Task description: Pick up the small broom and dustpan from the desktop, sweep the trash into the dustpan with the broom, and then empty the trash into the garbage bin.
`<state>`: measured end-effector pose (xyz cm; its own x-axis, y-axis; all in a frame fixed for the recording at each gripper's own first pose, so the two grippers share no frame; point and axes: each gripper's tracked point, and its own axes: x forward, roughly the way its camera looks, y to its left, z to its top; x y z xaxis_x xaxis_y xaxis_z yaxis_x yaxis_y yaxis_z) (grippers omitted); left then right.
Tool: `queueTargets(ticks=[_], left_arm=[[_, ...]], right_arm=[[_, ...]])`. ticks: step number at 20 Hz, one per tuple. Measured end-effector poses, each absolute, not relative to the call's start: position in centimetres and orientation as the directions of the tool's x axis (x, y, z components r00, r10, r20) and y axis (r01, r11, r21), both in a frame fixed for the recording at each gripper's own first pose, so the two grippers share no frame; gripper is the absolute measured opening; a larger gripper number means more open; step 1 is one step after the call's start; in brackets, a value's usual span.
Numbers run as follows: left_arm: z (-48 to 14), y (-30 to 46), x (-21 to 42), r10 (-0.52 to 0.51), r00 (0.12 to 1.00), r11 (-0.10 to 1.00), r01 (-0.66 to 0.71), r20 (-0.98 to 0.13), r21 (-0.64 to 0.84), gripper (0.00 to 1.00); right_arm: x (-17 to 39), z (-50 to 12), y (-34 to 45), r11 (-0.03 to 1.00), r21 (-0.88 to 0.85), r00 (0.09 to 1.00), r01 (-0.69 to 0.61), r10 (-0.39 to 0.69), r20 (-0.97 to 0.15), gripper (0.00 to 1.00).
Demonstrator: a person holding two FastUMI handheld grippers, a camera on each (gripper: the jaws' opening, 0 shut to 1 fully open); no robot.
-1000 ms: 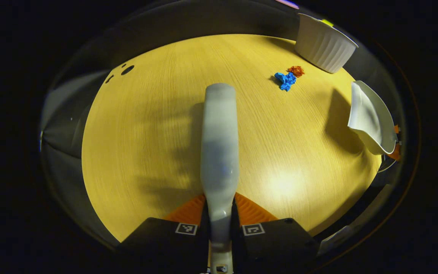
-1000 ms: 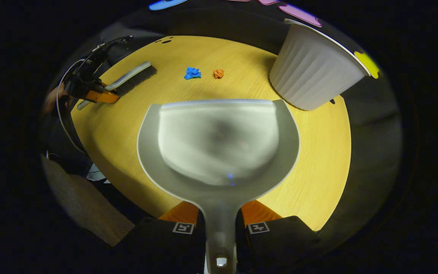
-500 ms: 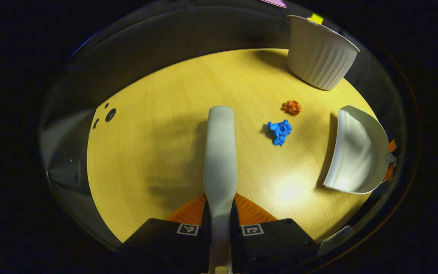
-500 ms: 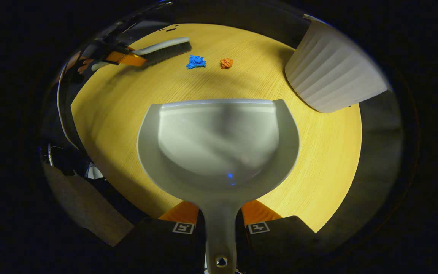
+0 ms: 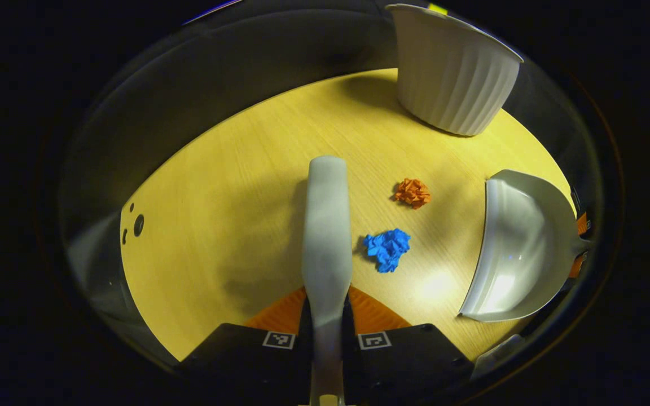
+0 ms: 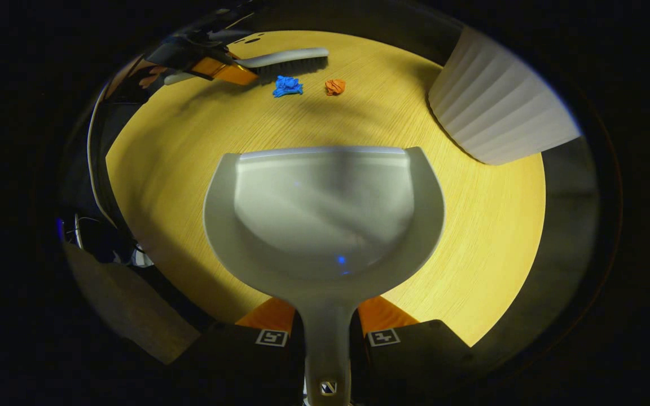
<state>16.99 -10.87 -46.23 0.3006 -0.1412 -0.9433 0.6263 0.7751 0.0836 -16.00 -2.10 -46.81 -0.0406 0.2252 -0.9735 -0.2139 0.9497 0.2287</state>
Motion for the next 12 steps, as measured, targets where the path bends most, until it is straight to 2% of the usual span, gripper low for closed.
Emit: queueTargets(ticks=[12], left_arm=[[-45.2,-16.8,12.1,-0.281,0.12,0.598,0.798,-0.952,-0.076,0.26]], right_arm=[[-15.4,-47.3,-2.5,0.943,0.238,-0.026,-0.232,0.238,-0.971,0.36]])
